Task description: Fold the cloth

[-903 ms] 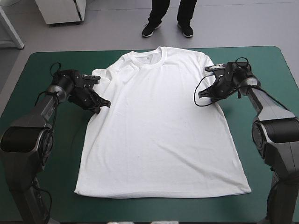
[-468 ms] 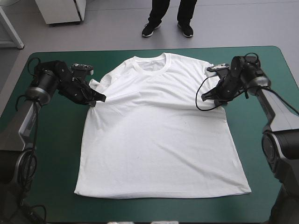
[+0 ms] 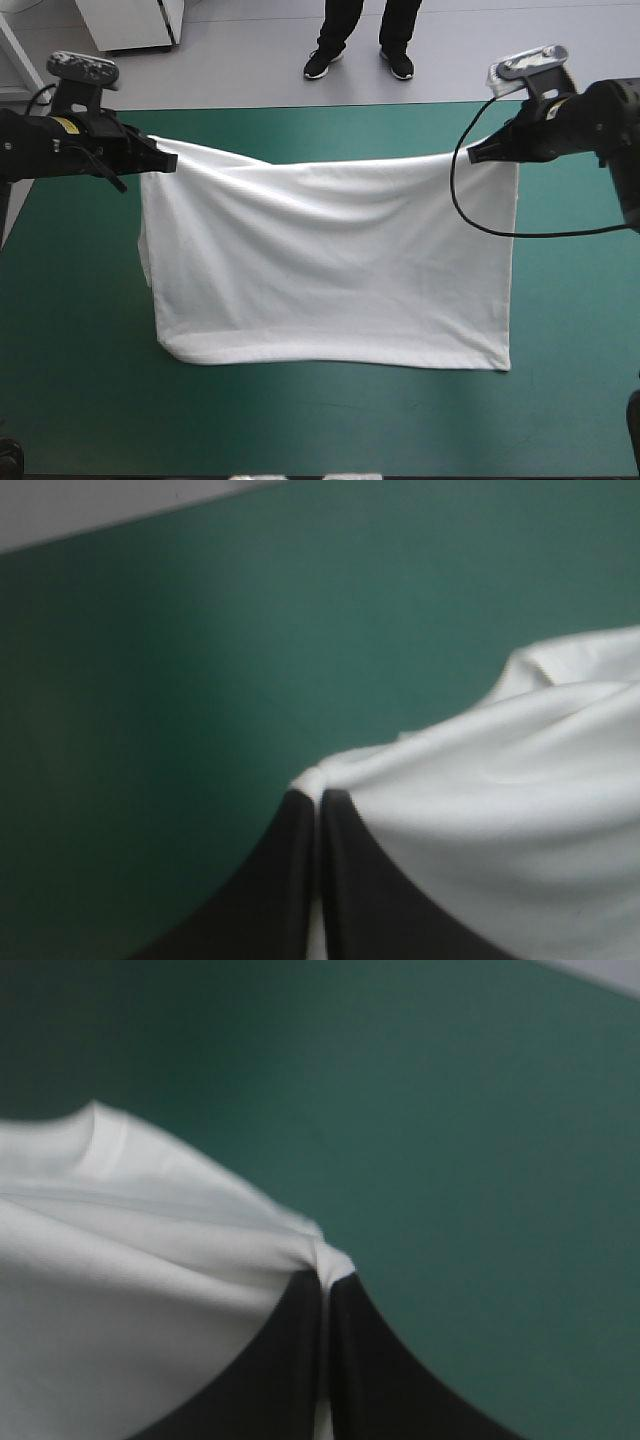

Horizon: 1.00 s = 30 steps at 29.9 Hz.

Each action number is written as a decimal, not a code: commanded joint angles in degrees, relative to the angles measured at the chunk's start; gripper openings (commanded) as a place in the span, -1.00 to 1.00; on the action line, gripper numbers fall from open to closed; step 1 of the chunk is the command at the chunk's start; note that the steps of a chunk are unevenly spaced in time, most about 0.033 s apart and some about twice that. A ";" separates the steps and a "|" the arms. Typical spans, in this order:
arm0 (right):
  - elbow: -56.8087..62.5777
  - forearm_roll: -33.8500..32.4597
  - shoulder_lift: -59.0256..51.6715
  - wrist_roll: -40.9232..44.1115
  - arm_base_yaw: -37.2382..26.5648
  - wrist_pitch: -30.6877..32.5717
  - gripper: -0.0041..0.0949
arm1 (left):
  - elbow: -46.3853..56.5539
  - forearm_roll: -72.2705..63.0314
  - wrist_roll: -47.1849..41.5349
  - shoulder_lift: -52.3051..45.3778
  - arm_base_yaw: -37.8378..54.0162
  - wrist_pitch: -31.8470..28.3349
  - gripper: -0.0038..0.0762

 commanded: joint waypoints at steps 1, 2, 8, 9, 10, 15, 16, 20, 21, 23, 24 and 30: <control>-6.61 -0.58 -5.42 0.61 -0.14 -4.76 -0.95 | -5.43 -0.59 -0.69 -3.28 -0.18 -4.90 -0.93; -7.77 -0.65 -6.05 1.13 -0.14 -5.61 -0.95 | -6.27 -0.59 -0.69 -3.57 -0.18 -5.25 -0.93; -13.71 -0.65 -6.49 1.51 -0.14 -7.21 -0.95 | -10.63 -0.59 -0.85 -3.57 -0.18 -7.84 -0.93; -13.69 -0.90 -6.49 1.51 -0.14 -7.77 -0.95 | -10.90 -0.64 -0.85 -3.57 -0.18 -8.78 -0.93; -13.69 -1.01 -6.49 1.51 -0.14 -8.40 -0.95 | -11.19 -0.64 -0.85 -3.57 -0.18 -9.98 -0.93; -13.69 -1.26 -3.50 1.51 -0.14 -11.16 -0.95 | -12.24 0.45 -0.85 -1.79 -0.18 -17.11 -0.93; -13.69 -1.26 -2.57 1.51 -0.14 -11.60 -0.95 | -12.72 0.45 -0.85 -1.03 -0.18 -18.24 -0.93; -15.44 -1.26 1.74 1.51 -0.14 -14.63 -0.95 | -16.09 0.62 -0.63 3.19 -0.18 -22.66 -0.93; -16.80 -1.04 3.18 1.51 -0.14 -14.98 -0.95 | -17.36 0.51 -0.63 4.52 -0.18 -23.92 -0.93; -20.27 -1.04 5.88 1.51 -0.14 -15.49 -0.95 | -20.16 0.39 -0.51 7.09 -0.18 -25.10 -0.93; -22.20 -0.89 7.41 1.51 -0.25 -16.11 -0.95 | -21.35 0.39 -0.51 8.57 -0.07 -25.51 -0.93; -32.63 9.95 15.04 -2.11 -4.44 -22.30 -0.95 | -29.22 0.39 -0.62 15.66 -0.07 -29.13 -0.93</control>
